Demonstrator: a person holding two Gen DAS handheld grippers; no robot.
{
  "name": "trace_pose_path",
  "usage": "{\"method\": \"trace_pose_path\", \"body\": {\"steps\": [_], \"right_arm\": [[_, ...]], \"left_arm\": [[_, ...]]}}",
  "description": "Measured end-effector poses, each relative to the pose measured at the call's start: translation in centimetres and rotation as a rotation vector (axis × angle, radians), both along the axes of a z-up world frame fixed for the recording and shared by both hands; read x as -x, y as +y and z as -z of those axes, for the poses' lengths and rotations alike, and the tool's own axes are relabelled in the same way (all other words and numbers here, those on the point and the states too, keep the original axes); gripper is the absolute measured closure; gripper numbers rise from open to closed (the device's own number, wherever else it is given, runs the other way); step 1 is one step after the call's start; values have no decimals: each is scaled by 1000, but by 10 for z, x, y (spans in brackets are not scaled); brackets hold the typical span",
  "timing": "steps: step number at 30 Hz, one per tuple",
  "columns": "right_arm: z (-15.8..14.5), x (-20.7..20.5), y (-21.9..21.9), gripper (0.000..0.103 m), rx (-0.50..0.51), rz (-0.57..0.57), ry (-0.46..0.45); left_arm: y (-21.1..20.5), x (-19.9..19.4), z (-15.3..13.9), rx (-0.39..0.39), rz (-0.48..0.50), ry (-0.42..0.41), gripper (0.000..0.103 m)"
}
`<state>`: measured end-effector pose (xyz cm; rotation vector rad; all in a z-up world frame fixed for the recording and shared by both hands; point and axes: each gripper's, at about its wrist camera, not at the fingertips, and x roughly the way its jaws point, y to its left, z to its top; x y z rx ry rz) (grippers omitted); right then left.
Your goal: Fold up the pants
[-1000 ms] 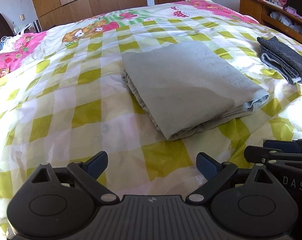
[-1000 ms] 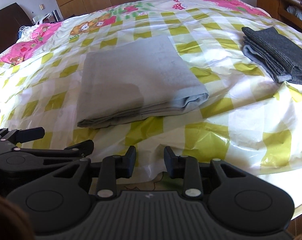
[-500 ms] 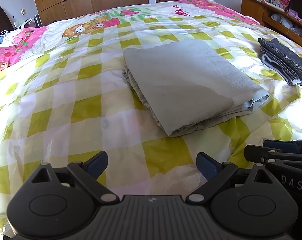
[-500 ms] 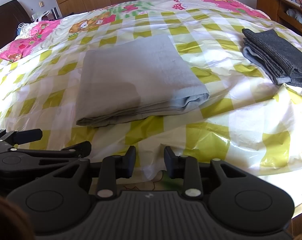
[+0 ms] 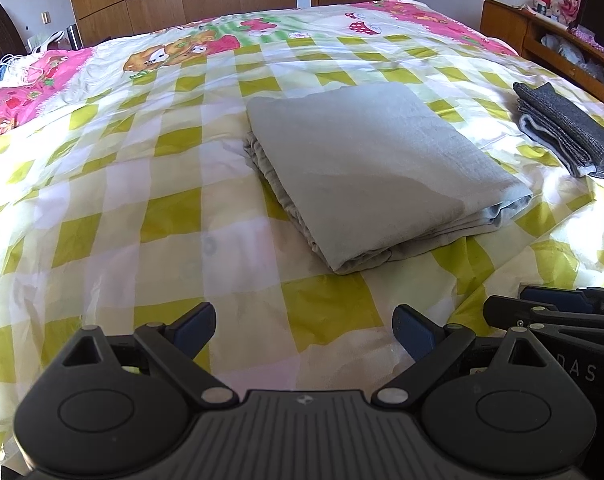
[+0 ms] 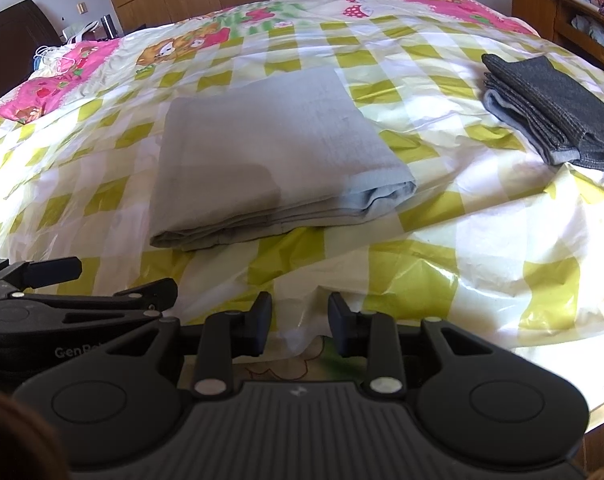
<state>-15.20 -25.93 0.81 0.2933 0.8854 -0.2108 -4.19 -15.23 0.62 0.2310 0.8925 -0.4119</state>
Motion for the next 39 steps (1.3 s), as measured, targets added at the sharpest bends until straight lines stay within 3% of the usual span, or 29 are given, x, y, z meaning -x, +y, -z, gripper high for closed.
{"method": "trace_pose_path", "body": {"steps": [39], "right_arm": [[3, 2, -1, 72, -9, 11, 6]], "left_arm": [[-3, 2, -2, 4, -5, -2, 1]]}}
